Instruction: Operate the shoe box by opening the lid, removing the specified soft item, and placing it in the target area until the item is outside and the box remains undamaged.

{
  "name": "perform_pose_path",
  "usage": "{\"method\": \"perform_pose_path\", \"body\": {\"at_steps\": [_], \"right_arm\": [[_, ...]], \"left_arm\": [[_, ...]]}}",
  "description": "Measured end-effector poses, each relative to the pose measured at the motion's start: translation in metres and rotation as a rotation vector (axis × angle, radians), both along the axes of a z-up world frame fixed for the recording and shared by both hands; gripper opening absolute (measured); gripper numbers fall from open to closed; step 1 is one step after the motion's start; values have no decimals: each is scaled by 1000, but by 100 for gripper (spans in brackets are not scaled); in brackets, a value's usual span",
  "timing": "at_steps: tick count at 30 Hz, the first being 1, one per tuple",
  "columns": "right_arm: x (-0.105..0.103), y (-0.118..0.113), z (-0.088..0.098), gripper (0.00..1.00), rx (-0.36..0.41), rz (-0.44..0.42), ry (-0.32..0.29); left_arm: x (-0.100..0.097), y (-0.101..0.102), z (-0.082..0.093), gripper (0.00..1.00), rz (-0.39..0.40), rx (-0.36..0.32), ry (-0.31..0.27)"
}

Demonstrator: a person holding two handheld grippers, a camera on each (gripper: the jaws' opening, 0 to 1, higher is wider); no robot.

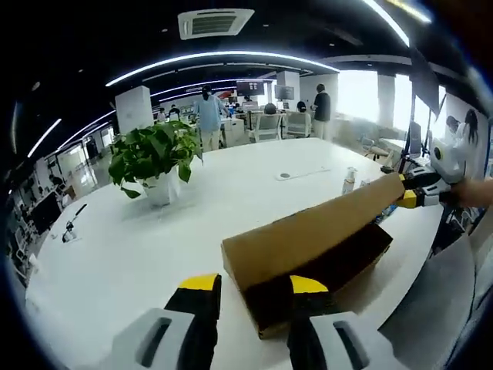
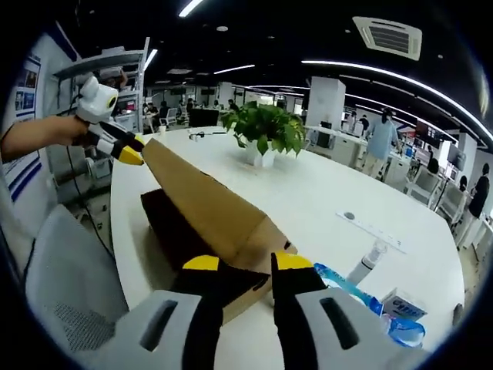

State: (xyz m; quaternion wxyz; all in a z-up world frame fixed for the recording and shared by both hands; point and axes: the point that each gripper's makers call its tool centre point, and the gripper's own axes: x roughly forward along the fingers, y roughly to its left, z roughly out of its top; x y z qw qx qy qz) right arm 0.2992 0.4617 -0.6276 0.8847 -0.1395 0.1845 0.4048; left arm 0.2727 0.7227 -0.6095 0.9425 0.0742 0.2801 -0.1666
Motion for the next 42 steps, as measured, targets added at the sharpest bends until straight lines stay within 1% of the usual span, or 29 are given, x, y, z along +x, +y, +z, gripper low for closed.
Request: {"method": "perform_pose_path", "body": {"at_steps": [2, 6, 9, 15, 22, 25, 28, 31, 34, 42], "right_arm": [[-3, 1, -2, 23, 1, 9, 4], [-8, 4, -7, 25, -1, 27, 13], [-11, 4, -12, 26, -9, 36, 23], [-18, 5, -21, 29, -20, 58, 37], [-25, 6, -34, 32, -37, 77, 57], [-29, 6, -39, 33, -35, 81, 78], [-30, 7, -42, 34, -42, 84, 81], [-31, 8, -46, 35, -30, 83, 111], [-32, 7, -50, 35, -37, 85, 117], [-34, 9, -61, 36, -44, 85, 146]], "left_arm": [[-1, -2, -3, 34, -11, 3, 4], [-6, -7, -15, 34, -36, 2, 38], [-10, -9, -21, 34, -47, 19, 49], [-15, -8, -29, 34, -45, 23, 65], [-20, -10, -46, 35, -52, 49, 113], [-23, -10, -51, 35, -55, 52, 127], [-24, -11, -56, 36, -60, 52, 140], [-25, -11, -61, 37, -63, 51, 158], [-26, -11, -66, 37, -69, 57, 173], [-25, -10, -78, 36, -55, 55, 200]]}}
